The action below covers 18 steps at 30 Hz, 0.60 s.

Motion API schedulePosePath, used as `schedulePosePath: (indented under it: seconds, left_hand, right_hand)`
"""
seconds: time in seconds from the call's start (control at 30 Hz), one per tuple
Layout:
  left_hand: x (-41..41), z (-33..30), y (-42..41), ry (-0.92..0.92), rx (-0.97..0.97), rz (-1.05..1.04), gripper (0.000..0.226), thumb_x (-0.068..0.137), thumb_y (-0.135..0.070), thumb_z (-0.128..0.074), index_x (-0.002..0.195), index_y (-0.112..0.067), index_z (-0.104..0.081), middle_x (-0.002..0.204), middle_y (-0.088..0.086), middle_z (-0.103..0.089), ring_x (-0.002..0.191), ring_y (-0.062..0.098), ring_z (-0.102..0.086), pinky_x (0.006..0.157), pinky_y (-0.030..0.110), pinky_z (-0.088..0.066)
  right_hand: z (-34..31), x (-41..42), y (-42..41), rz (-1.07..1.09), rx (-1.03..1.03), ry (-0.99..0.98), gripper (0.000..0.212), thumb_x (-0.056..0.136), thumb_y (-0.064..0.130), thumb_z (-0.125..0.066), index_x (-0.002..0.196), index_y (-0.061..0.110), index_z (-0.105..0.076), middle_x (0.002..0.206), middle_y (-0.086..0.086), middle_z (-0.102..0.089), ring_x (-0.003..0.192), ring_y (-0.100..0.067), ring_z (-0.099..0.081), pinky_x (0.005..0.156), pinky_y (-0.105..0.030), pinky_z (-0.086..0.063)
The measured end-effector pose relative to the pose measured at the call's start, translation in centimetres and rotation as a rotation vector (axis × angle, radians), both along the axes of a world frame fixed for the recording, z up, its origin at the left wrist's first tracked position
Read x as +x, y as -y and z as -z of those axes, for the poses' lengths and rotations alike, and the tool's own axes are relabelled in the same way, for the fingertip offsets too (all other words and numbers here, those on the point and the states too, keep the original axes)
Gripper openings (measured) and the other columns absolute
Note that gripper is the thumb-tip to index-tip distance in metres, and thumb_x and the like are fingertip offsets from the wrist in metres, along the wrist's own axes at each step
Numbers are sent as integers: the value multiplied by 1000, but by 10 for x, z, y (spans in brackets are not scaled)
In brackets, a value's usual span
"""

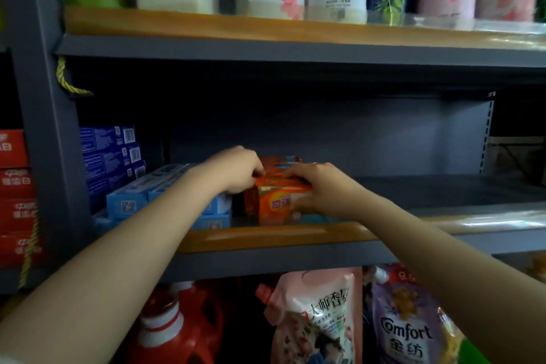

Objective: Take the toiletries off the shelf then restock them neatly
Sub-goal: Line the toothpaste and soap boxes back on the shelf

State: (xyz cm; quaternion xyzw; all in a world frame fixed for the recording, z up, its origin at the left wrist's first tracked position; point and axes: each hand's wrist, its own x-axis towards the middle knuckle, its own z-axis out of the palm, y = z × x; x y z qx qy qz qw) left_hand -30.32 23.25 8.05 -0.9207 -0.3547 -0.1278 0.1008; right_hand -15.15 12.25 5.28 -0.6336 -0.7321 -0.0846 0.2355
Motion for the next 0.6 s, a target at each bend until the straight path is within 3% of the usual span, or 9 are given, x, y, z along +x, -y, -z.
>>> schedulePosePath:
  seconds: [0.1,0.17,0.23,0.3,0.4,0.47,0.6]
  left_hand:
    - [-8,-3,-1,-8,-89,14,34,96,-19,-44,124,-30,-59,129,-2,-57,110,20,-55,95,35,-45]
    - [-13,-5,3,92,-166,23,35,98,-18,-39,124,-31,-59,131,-2,-55,112,20,-54,95,32,-43]
    - [-17,-6,9,181,-275,42,33,99,-24,-37,125,-31,-57,132,-3,-54,115,18,-52,98,32,-41]
    - [-17,-5,15,224,-365,38,37,96,-45,-37,122,-30,-59,127,-4,-58,111,16,-54,96,32,-41]
    - [-13,-1,25,94,-304,16,69,76,-74,-43,128,-31,-54,127,-5,-57,110,16,-55,93,32,-45]
    - [-10,3,27,25,-196,4,76,72,-72,-53,134,-29,-48,134,-2,-51,113,17,-52,96,34,-45]
    - [-6,8,23,12,-132,-41,65,79,-59,-58,136,-29,-44,135,3,-48,113,22,-52,95,38,-46]
  right_hand:
    - [-1,-3,1,-52,49,-115,40,81,24,-69,120,23,-61,103,19,-51,96,-1,-47,82,-14,-42]
    - [1,5,3,9,93,-159,41,78,31,-71,118,24,-62,112,11,-50,109,-7,-46,97,-28,-43]
    - [4,14,5,168,110,-145,61,71,43,-74,125,24,-53,125,0,-48,118,-18,-44,99,-35,-42]
    - [6,21,10,280,33,-212,78,65,47,-77,131,18,-45,124,-2,-51,109,-18,-50,88,-30,-45]
    - [7,19,11,313,-108,-288,65,66,43,-78,117,12,-54,108,0,-62,89,-14,-59,77,-27,-52]
    - [7,12,5,312,-91,-252,53,67,43,-79,106,11,-61,99,-2,-67,83,-15,-64,76,-31,-55]
    - [6,3,-6,339,-113,-341,44,65,41,-81,91,11,-62,82,-3,-67,68,-16,-64,69,-32,-57]
